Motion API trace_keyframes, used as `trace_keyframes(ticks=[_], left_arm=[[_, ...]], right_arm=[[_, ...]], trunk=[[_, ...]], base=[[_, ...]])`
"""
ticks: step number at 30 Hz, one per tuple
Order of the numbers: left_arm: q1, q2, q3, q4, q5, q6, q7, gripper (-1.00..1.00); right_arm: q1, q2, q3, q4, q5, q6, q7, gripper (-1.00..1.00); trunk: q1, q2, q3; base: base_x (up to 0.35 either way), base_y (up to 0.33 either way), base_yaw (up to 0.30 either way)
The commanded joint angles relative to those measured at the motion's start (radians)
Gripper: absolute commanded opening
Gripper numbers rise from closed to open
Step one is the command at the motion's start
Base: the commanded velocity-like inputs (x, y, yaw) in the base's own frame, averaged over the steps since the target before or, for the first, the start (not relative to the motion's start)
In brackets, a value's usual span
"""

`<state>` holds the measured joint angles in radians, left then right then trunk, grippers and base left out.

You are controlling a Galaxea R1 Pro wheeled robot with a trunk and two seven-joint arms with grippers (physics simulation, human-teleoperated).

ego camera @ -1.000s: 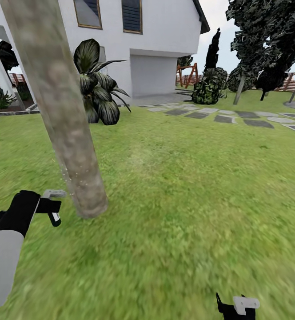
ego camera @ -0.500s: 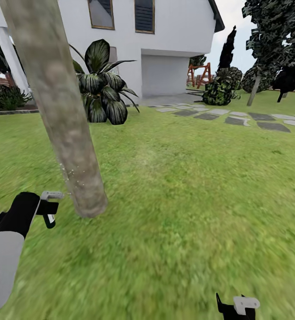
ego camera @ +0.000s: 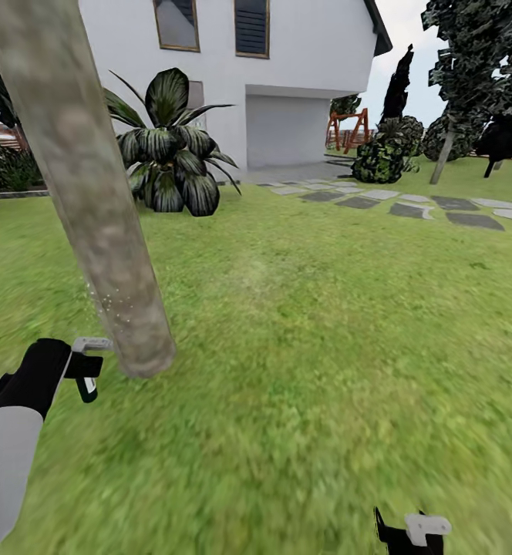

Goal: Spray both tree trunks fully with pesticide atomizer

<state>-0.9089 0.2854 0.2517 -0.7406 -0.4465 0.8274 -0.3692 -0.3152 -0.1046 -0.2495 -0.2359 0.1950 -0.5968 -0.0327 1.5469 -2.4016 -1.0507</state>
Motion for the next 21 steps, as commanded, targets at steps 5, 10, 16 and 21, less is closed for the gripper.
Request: trace_keyframes(ticks=[5, 10, 16, 21], left_arm=[[0.002, -0.002, 0.003, 0.034, -0.011, 0.000, -0.010, -1.00], [0.002, -0.003, 0.003, 0.052, -0.011, -0.002, -0.010, -1.00], [0.001, -0.003, 0.003, 0.055, -0.011, -0.002, -0.010, -1.00], [0.001, -0.003, 0.003, 0.055, -0.011, -0.002, -0.010, -1.00]], right_arm=[[-0.001, 0.000, -0.005, 0.001, 0.011, -0.003, -0.004, 1.00], [-0.001, 0.000, -0.005, 0.001, 0.011, -0.003, -0.004, 1.00], [-0.001, 0.000, -0.005, 0.001, 0.011, -0.003, -0.003, 1.00], [-0.001, 0.000, -0.005, 0.001, 0.011, -0.003, -0.003, 1.00]], trunk=[[-0.001, 0.000, -0.001], [-0.001, 0.000, -0.001], [-0.001, 0.000, -0.001], [-0.001, 0.000, -0.001]], base=[[0.087, -0.204, 0.079], [0.224, -0.200, 0.258], [0.205, -0.210, 0.110], [0.025, -0.265, 0.003]])
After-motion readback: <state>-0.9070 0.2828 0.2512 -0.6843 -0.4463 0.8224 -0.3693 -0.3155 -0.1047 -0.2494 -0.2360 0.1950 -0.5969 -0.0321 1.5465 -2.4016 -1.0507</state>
